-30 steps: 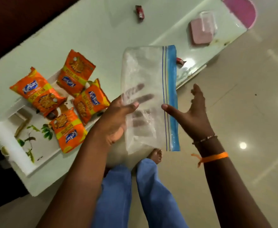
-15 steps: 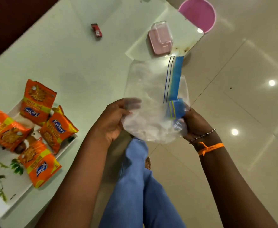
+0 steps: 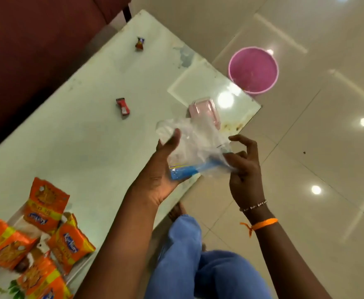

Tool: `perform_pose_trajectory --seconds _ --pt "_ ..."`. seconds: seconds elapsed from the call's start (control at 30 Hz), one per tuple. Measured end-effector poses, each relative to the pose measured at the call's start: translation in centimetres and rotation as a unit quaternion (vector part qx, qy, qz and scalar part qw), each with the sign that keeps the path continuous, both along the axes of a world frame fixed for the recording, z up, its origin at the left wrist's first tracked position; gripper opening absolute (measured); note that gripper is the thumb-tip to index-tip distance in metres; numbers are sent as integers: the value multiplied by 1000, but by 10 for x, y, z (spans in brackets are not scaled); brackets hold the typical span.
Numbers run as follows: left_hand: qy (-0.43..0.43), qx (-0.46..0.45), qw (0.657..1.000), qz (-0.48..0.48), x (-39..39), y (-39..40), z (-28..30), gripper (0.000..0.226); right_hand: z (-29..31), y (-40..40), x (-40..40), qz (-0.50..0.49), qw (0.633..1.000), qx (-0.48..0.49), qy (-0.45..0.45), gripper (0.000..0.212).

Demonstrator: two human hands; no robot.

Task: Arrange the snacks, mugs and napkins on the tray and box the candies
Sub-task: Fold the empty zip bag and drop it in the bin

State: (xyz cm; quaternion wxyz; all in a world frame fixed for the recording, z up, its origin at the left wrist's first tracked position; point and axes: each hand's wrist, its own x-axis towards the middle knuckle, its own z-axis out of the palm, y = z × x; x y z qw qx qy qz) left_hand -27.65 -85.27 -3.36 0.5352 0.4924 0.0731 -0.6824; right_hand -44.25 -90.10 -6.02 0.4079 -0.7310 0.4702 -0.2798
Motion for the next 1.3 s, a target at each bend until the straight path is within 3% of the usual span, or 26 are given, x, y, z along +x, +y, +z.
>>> perform_pose_trajectory --seconds 0.07,0.13,0.27,0.37,0.47,0.6,0.7,0.87,1.07,1.17,1.3 --pt "-80 53 995 -9 3 -26 -5 57 3 -18 -5 46 999 7 8 44" --pt "-168 70 982 -56 4 -52 -8 52 8 -38 -11 46 993 98 -50 37" --pt "-234 11 967 -98 -3 -108 -14 55 9 -97 -17 -46 915 331 -224 45" --pt "-251 -32 962 -107 -19 -163 -18 60 4 -158 -17 9 938 313 -148 56" --pt "-253 18 960 -117 -35 -221 -36 55 -9 -222 -22 38 961 264 -69 63" --pt "-256 93 954 -128 -56 -307 -73 49 -39 -311 -40 -20 973 230 -3 49" --pt "-261 127 946 -144 -64 -357 -96 49 -72 -373 -52 -79 975 179 108 45" --pt "-283 141 931 -184 -57 -397 -127 23 -142 -445 -47 -74 944 188 262 42" --pt "-294 206 915 -186 -49 -401 -157 28 -200 -467 -12 59 869 165 463 35" --pt "-276 203 921 -185 -52 -398 -161 25 -222 -470 1 152 848 197 467 48" --pt "-251 200 931 -172 -52 -398 -156 29 -220 -474 14 168 864 328 342 50"
